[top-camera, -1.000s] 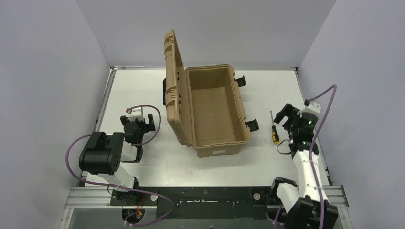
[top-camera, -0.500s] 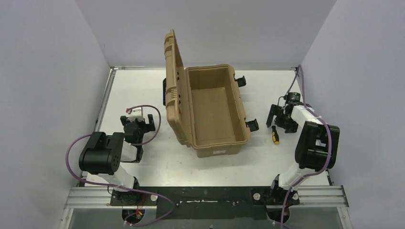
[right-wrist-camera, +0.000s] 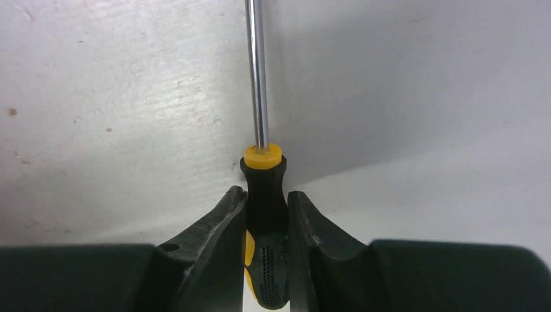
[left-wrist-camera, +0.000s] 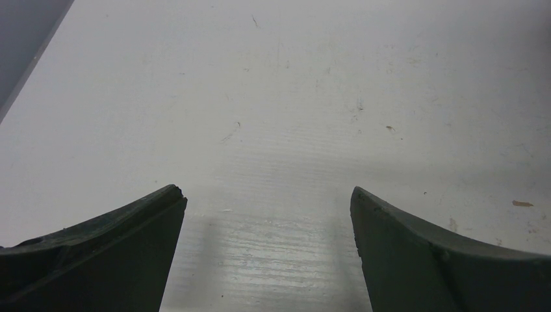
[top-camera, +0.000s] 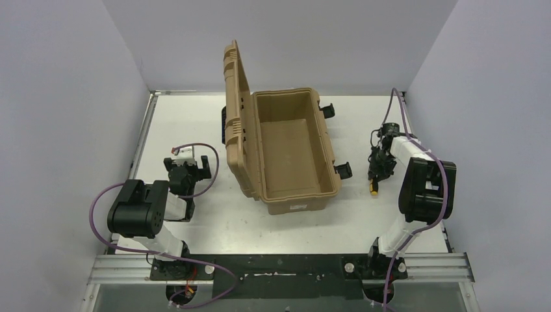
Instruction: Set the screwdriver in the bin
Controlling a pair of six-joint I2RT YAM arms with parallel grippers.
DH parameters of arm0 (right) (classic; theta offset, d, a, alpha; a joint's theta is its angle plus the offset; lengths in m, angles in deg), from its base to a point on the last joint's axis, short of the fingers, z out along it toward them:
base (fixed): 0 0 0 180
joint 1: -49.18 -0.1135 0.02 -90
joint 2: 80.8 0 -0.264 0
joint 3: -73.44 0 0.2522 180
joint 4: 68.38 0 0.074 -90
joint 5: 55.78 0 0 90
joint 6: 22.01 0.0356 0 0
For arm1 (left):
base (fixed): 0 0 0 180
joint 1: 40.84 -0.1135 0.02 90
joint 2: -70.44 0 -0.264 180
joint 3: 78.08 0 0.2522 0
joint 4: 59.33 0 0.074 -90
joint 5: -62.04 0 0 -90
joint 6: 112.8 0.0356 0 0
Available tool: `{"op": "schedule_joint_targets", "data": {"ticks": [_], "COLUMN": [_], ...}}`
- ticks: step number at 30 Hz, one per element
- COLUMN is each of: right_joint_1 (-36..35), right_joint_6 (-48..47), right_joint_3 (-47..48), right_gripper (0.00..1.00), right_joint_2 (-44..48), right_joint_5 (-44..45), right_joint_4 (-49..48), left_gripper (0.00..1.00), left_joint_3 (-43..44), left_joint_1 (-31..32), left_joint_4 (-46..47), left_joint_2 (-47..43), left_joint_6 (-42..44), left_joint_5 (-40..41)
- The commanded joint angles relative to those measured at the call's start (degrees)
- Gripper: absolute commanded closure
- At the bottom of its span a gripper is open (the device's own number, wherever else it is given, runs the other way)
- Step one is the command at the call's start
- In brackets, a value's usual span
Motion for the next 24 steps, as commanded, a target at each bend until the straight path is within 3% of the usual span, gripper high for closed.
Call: {"op": "schedule_joint_targets", "data": {"ticks": [1, 8, 13, 17, 24], "right_joint_1": [-0.99, -4.10, -16.78, -27.94, -39.74], "right_joint_6": [0.11, 3.82, 10.99, 16.67, 21.10], "right_joint_3": [10.14, 37.76, 55.21, 56.61, 47.19], "right_gripper": [1.00, 1.00, 1.00, 1.00, 1.00], "right_joint_2": [2.78, 3.20, 0.94, -0.25, -6.49], "right_joint_5": [2.95, 4.80, 4.90, 4.70, 2.81], "right_joint_4": [7.76, 24.10, 28.24, 22.87, 12.72], "left_gripper": [0.03, 0.03, 0.03, 0.03, 0.03], "left_joint_3": [0.87, 0.90, 0.87, 0.87, 0.87], "left_joint_1": [0.18, 0.18, 0.14, 0.18, 0.17], "left_joint_4": [3.18, 3.26, 3.27, 3.23, 3.16], "left_joint_2": [-0.18, -0.20, -0.20, -0.16, -0.17], "left_joint_6": [0.24, 0.24, 0.30, 0.25, 0.31], "left_joint_5": [-0.34, -0.29, -0.31, -0.30, -0.30]}}
